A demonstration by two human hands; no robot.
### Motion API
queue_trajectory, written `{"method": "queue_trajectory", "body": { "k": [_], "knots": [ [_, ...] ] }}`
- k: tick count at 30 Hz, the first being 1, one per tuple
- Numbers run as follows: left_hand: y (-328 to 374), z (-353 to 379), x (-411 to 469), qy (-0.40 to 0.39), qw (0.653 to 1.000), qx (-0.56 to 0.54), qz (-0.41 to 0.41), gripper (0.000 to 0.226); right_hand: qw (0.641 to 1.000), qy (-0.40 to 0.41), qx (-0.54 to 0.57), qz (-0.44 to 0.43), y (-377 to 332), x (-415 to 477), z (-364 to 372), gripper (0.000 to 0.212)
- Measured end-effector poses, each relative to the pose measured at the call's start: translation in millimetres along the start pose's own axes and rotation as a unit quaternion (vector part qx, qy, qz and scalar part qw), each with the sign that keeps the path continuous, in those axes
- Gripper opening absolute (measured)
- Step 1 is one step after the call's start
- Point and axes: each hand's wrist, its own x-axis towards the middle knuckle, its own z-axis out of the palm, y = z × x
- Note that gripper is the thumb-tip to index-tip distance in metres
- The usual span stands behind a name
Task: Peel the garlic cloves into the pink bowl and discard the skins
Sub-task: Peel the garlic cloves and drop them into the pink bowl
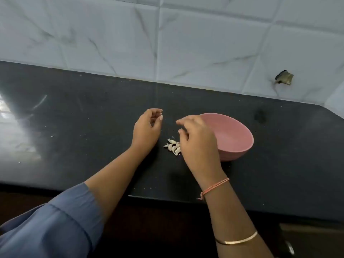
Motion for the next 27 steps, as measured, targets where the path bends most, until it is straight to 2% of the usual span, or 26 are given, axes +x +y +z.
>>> {"method": "queue_trajectory", "body": {
  "k": [2,3,6,8,11,16,21,27],
  "knots": [
    [3.4,1.4,4.4,0.002,1.0,0.002,-0.014,0.021,0.996,0.043,-0.075,-0.017,-0.6,2.0,-8.7,0.027],
    [3.5,2.7,6.9,0.005,1.0,0.004,-0.018,0.021,0.993,0.035,-0.113,-0.009,-0.1,2.2,-11.4,0.033],
    [6.5,10.0,16.0,0.016,0.999,-0.014,-0.035,0.021,0.971,-0.07,-0.215,0.077,3.5,4.0,-17.7,0.053],
    [6.9,14.7,22.7,0.019,0.999,-0.021,-0.035,0.021,0.961,-0.097,-0.238,0.102,11.8,3.6,-17.2,0.043],
    [5.0,19.7,29.4,0.014,0.999,-0.023,-0.034,0.022,0.97,-0.087,-0.219,0.062,22.8,8.2,-19.4,0.019],
    [-7.4,20.5,33.9,0.019,0.998,-0.019,-0.052,0.021,0.973,-0.127,-0.191,0.037,51.9,35.7,-20.9,0.019],
    [-9.7,19.4,38.6,0.017,1.0,0.01,-0.016,0.021,0.987,-0.142,-0.066,0.023,76.2,64.7,-14.2,0.013],
    [-15.2,23.2,39.8,0.014,0.998,0.052,0.019,0.018,0.982,-0.154,-0.105,-0.023,88.0,84.3,0.9,0.011]
  ]
}}
